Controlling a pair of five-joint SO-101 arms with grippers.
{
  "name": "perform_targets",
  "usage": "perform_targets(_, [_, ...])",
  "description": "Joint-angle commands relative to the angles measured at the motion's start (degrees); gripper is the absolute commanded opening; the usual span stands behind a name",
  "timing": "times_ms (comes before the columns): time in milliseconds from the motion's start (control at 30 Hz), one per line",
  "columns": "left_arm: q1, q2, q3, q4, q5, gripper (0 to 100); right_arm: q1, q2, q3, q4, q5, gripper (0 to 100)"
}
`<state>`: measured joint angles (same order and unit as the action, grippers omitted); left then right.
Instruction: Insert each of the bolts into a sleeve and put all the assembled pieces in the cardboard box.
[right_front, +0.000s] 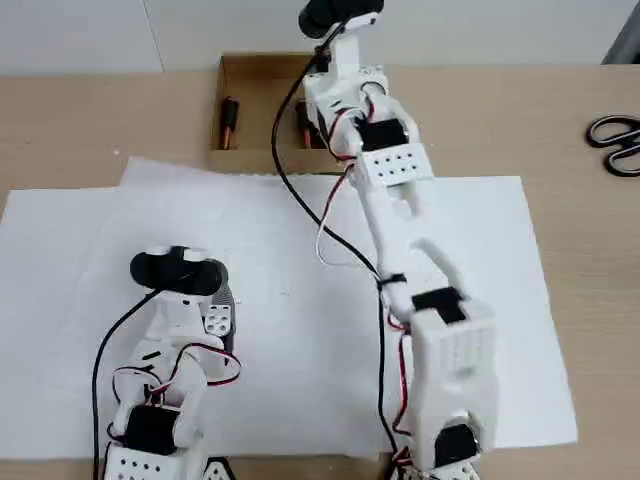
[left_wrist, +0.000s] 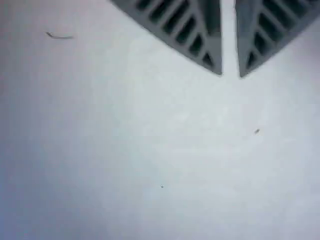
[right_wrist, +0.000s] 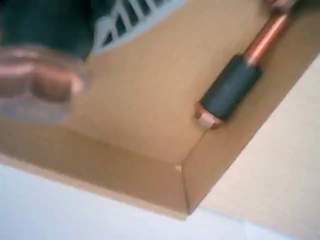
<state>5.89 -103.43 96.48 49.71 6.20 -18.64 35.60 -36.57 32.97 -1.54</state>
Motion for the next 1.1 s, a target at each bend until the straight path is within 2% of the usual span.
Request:
perform_targets(0, [-0.18, -0.35, -0.22, 0.18, 0.09, 1, -0.57, 5.14, -9.67, -1.89, 2.64, 0.3])
perform_targets(200, [-0.18, -0.35, -0.22, 0.18, 0.09, 1, -0.48, 15.52, -19.52, -4.18, 2.9, 0.5])
perform_targets(500, [-0.18, -0.35, -0.22, 0.18, 0.09, 1, -0.4, 21.14, -25.32, 0.13, 3.16, 1.2])
perform_targets(733, [-0.18, -0.35, -0.22, 0.18, 0.09, 1, -0.31, 20.97, -25.41, 4.79, 6.07, 24.9])
perform_targets(1067, [-0.18, -0.35, -0.22, 0.18, 0.09, 1, -0.22, 21.32, -31.12, 6.29, 6.51, 19.2])
